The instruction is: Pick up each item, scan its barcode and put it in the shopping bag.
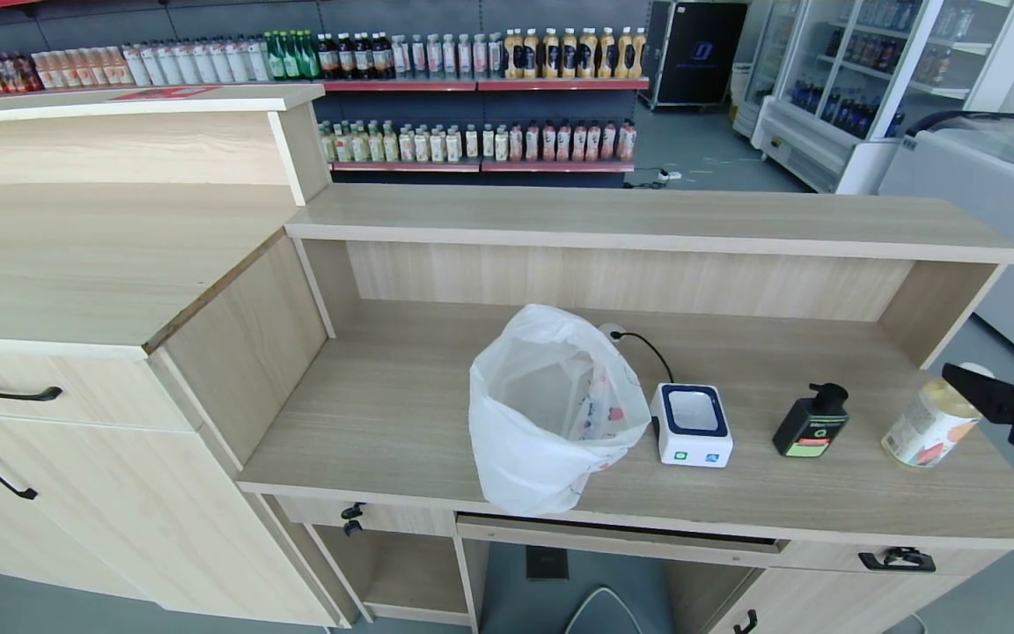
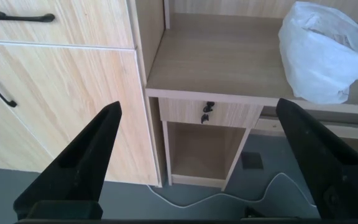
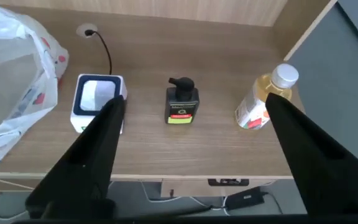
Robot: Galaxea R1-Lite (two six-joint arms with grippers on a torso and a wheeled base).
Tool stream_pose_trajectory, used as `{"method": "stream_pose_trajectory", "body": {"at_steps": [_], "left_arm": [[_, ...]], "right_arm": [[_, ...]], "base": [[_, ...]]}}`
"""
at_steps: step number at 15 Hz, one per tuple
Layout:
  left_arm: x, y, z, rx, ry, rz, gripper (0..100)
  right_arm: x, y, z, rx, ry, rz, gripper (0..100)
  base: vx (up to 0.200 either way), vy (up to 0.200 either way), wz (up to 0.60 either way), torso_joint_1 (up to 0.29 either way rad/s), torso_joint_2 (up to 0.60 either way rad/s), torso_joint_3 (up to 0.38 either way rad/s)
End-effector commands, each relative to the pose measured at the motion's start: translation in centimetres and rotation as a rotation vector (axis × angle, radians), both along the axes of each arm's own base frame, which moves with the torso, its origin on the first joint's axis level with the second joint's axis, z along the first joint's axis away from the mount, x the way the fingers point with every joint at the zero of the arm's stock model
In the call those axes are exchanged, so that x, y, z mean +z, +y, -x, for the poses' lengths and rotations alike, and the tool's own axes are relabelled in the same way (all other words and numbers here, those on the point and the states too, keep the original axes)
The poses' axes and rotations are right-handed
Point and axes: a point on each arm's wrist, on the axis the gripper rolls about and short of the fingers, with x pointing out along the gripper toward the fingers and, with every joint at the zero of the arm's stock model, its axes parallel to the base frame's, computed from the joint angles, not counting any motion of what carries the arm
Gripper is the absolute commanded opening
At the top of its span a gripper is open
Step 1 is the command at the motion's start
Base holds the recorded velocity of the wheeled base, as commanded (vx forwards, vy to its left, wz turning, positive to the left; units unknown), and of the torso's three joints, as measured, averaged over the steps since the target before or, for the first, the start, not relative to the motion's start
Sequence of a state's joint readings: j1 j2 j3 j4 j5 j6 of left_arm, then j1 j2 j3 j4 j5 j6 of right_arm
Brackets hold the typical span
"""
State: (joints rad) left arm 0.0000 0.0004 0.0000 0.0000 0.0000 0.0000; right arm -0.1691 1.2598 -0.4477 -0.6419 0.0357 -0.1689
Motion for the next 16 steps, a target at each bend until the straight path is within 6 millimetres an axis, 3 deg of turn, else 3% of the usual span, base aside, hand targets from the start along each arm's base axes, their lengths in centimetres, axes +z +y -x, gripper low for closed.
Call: {"method": "stream_pose_trajectory", "body": {"at_steps": [1,3,8,11,16], "left_arm": [[0.0,0.0,0.0,0.0,0.0,0.0,100],[0.0,0.0,0.0,0.0,0.0,0.0,100],[0.0,0.0,0.0,0.0,0.0,0.0,100],[0.0,0.0,0.0,0.0,0.0,0.0,100],[0.0,0.0,0.0,0.0,0.0,0.0,100]], "right_arm": [[-6.1,-4.2,-5.4,0.054,0.213,0.063,100],[-8.2,-6.7,-6.2,0.183,0.263,0.212,100],[-11.5,-9.6,-8.4,0.285,0.255,0.277,100],[-12.3,-11.8,-10.6,0.407,0.184,0.467,100],[-13.5,-13.4,-11.0,0.379,0.207,0.465,100]], "base": [[0.0,0.0,0.0,0.0,0.0,0.0],[0.0,0.0,0.0,0.0,0.0,0.0],[0.0,0.0,0.0,0.0,0.0,0.0],[0.0,0.0,0.0,0.0,0.0,0.0],[0.0,0.0,0.0,0.0,0.0,0.0]]}}
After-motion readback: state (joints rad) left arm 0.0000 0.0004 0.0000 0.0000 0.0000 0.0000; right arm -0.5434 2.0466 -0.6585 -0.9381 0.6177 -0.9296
